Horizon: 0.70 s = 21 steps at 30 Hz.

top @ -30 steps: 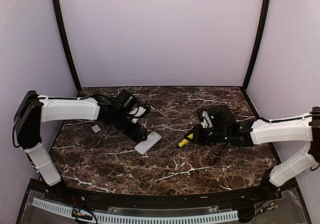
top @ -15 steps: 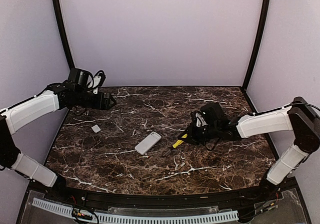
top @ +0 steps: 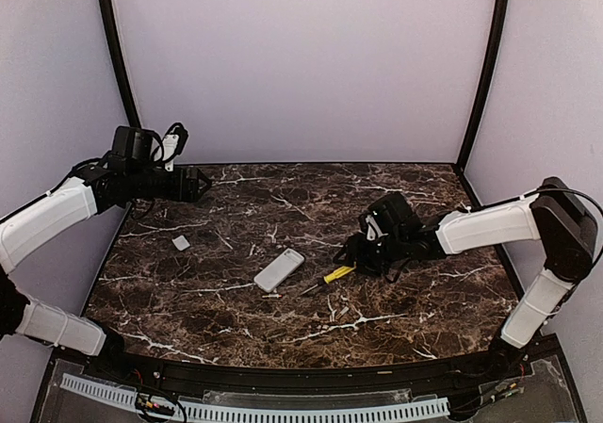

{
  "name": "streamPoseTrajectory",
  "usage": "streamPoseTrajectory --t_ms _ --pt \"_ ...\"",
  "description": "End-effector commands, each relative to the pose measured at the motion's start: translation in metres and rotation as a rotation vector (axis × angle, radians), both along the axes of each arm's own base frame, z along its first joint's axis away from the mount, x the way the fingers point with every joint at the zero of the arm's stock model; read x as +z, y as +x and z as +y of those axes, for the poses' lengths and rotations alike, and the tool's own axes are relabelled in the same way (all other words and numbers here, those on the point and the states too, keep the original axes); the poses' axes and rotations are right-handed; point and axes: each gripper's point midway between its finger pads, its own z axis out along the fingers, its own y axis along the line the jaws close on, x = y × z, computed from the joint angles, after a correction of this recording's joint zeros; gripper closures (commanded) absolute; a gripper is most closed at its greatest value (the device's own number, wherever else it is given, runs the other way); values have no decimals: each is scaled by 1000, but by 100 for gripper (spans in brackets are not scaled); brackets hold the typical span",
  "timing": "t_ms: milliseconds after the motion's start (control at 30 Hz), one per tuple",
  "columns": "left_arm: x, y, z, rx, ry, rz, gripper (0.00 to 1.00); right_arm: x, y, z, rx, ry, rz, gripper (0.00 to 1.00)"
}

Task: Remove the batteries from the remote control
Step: Place the screwdriver at the center of the board.

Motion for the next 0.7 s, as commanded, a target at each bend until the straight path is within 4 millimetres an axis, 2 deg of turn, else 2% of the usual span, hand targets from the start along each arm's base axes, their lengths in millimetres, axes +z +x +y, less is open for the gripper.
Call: streamPoseTrajectory --t_ms 0,133,300,400,500,533,567,600,633,667 --pt "2 0 1 -4 15 -21 15 2 12 -6 -17 -61 -37 47" --pt "3 1 1 -5 18 -24 15 3 15 -12 -17 -111 -57 37" --pt "4 3 0 -8 13 -21 13 15 20 -20 -26 -162 -106 26" --pt "4 7 7 28 18 -3 12 22 25 -29 -30 -218 -134 21" --pt "17 10 21 68 -36 -22 9 33 32 -46 -60 -312 -172 19" --pt "26 7 20 55 -85 -33 7 38 34 -52 -71 -342 -187 18" --pt "30 10 31 78 -112 -51 6 44 37 -57 -79 -369 -206 17" --pt "38 6 31 62 -164 -60 3 49 40 -63 -93 -403 -223 17" --pt "41 10 42 89 -199 -71 1 53 42 -70 -108 -437 -234 17" --pt "46 7 43 75 -231 -74 1 56 46 -77 -127 -470 -243 16"
